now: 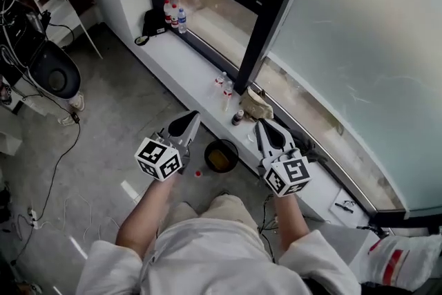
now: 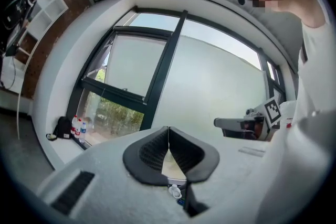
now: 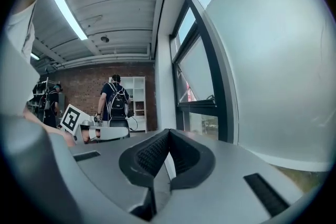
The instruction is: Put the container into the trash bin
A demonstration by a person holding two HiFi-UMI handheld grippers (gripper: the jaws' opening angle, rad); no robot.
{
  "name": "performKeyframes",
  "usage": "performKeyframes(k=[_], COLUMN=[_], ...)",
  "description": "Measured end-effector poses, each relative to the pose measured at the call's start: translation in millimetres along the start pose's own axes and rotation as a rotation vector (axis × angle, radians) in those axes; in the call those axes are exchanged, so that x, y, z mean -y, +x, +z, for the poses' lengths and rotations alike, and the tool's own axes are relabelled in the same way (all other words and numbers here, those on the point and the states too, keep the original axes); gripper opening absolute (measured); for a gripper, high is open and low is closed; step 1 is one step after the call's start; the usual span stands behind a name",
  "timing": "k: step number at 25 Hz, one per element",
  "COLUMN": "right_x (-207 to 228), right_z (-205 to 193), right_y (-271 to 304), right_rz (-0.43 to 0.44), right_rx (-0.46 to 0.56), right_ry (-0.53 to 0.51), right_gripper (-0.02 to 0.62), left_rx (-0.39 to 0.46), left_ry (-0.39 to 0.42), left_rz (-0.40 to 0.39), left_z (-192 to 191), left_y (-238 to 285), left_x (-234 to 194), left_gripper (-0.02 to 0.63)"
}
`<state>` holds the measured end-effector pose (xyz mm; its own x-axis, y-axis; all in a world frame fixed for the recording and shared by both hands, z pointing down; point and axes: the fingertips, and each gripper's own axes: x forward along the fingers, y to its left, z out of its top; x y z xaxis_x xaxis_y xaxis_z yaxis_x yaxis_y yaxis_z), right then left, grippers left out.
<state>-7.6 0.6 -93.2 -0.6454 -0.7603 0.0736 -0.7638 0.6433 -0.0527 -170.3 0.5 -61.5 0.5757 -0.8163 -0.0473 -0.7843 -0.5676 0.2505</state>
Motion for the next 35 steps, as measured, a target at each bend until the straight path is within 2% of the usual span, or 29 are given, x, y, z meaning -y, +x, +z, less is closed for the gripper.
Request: performKeyframes(k=[3, 8, 14, 18, 23, 27, 32, 35], right_x=[-5, -1, 10, 9, 7, -11, -18, -19], right_z=[18, 39, 66, 69, 57, 47, 46, 38], right_y=[-4, -11, -9, -10, -5, -15, -22, -26], right_rz=[0.016, 0.029, 0.039, 0.067, 0.062, 0.064, 0.063, 0.072], right_rx=[0.013, 0.046, 0.093, 0.101, 0.062, 0.039, 0.015, -0.016], right_ry=[-0.022, -0.017, -0.035, -0.013, 0.041, 0.066, 0.034, 0.036], right_gripper=[0.002, 0.002, 0.002, 0.002, 0.002, 0.002, 0.002, 0.002], left_rx=[0.04, 0.081, 0.093, 0.107, 0.141, 0.145, 0.153, 0.148], left_ry=[0.088, 0.199, 0.25, 0.293, 0.323, 0.341, 0.27, 0.252], left_rz=[-0.002, 0.045, 0.116, 0.16, 0.165, 0.24, 0.354, 0.395], left_z=[38, 86, 112, 124, 142, 141, 123, 111], left_y=[-12, -36, -62, -83, -111, -148, -177, -186], left_x=[12, 10, 6, 9, 17, 21, 10, 15], left_gripper=[0.017, 0.017, 0.017, 0.017, 0.015, 0.015, 0.017, 0.017])
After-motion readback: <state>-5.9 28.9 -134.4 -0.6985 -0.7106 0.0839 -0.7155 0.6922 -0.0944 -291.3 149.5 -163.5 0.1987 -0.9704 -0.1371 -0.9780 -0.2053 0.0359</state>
